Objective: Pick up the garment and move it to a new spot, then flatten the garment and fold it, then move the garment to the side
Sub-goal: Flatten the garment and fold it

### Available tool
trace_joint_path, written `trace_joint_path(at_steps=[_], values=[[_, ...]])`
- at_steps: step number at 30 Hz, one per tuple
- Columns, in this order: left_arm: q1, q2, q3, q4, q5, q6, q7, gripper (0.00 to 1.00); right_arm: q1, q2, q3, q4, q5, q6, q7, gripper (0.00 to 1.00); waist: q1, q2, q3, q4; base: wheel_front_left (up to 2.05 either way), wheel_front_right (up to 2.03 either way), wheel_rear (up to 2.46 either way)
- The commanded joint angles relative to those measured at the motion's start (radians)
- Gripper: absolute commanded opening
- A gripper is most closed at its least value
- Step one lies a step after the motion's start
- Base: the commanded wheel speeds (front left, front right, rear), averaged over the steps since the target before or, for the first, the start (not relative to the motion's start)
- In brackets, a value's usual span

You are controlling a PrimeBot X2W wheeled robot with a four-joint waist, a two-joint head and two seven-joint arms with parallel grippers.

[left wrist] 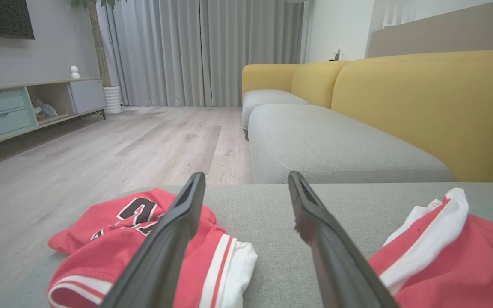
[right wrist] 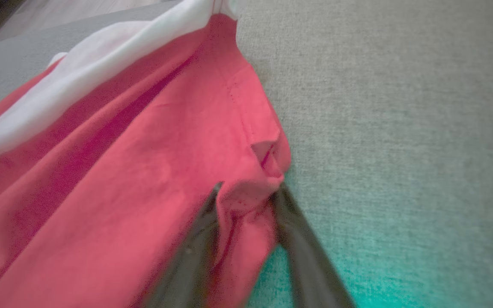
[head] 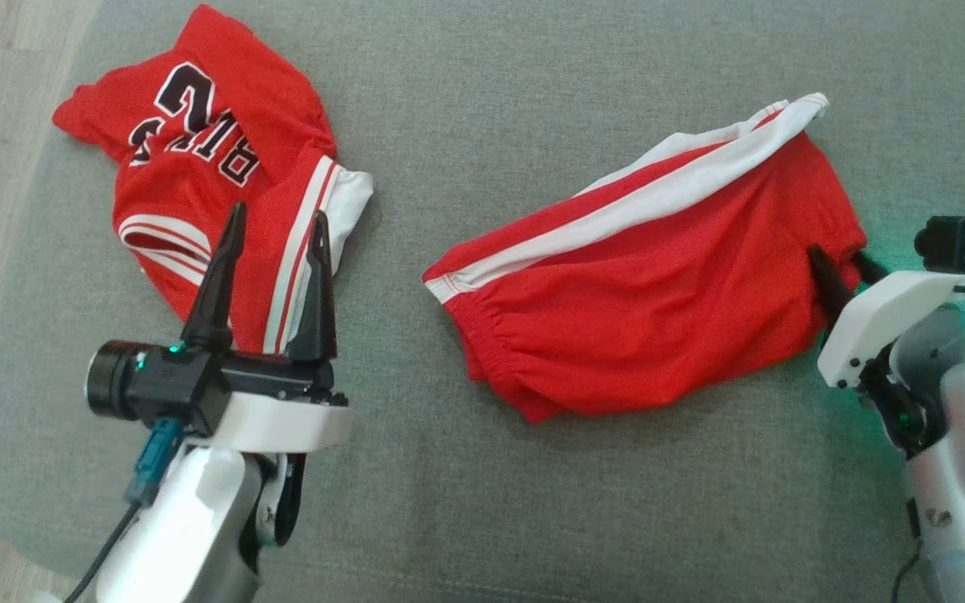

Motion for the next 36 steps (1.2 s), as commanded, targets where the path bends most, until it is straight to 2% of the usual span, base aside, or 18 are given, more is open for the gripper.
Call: trace_joint_path(at_steps=[1, 7, 15, 20, 25, 28, 32, 33, 36], values=[[-0.020, 0.014, 0.051, -0.033, 0.011, -0.004, -0.009, 1.00, 0.015, 0.006, 0.026, -0.008, 0.007, -0.001, 0.019, 0.00, 0.0000, 0.0000, -0.002, 0.000, 0.00, 0.00, 0.00], [0.025, -0.009, 0.111, -0.039, 0.051, -0.034, -0.009, 1.00, 0.099, 0.028, -0.024, -0.108, 0.033, -0.001, -0.019, 0.00, 0.0000, 0.0000, -0.022, -0.010, 0.00, 0.00, 0.00], [0.115, -0.017, 0.180, -0.037, 0.065, -0.052, -0.009, 1.00, 0.314, 0.097, -0.135, -0.272, 0.054, -0.001, -0.076, 0.00, 0.0000, 0.0000, -0.061, -0.085, 0.00, 0.00, 0.00], [0.152, -0.023, 0.196, -0.039, 0.068, -0.061, -0.009, 1.00, 0.408, 0.121, -0.219, -0.320, 0.061, -0.001, -0.079, 0.00, 0.0000, 0.0000, -0.079, -0.122, 0.00, 0.00, 0.00], [0.166, -0.028, 0.199, -0.035, 0.068, -0.066, -0.009, 1.00, 0.432, 0.135, -0.244, -0.369, 0.059, -0.001, -0.106, 0.00, 0.0000, 0.0000, -0.092, -0.141, 0.00, 0.00, 0.00], [0.169, -0.031, 0.197, -0.032, 0.069, -0.069, -0.009, 1.00, 0.415, 0.138, -0.223, -0.433, 0.034, -0.001, -0.151, 0.00, 0.0000, 0.0000, -0.100, -0.144, 0.00, 0.00, 0.00], [0.169, -0.034, 0.192, -0.027, 0.066, -0.074, -0.009, 1.00, 0.383, 0.140, -0.103, -0.554, -0.036, -0.001, -0.197, 0.00, 0.0000, 0.0000, -0.110, -0.141, 0.00, 0.00, 0.00], [0.169, -0.034, 0.192, -0.027, 0.066, -0.074, -0.009, 1.00, 0.383, 0.140, -0.103, -0.554, -0.036, -0.001, -0.197, 0.00, 0.0000, 0.0000, -0.110, -0.141, 0.00, 0.00, 0.00], [0.167, -0.037, 0.190, -0.023, 0.063, -0.077, -0.009, 1.00, 0.352, 0.136, 0.066, -0.617, -0.054, -0.001, -0.195, 0.00, 0.0000, 0.0000, -0.114, -0.136, 0.00, 0.00, 0.00]])
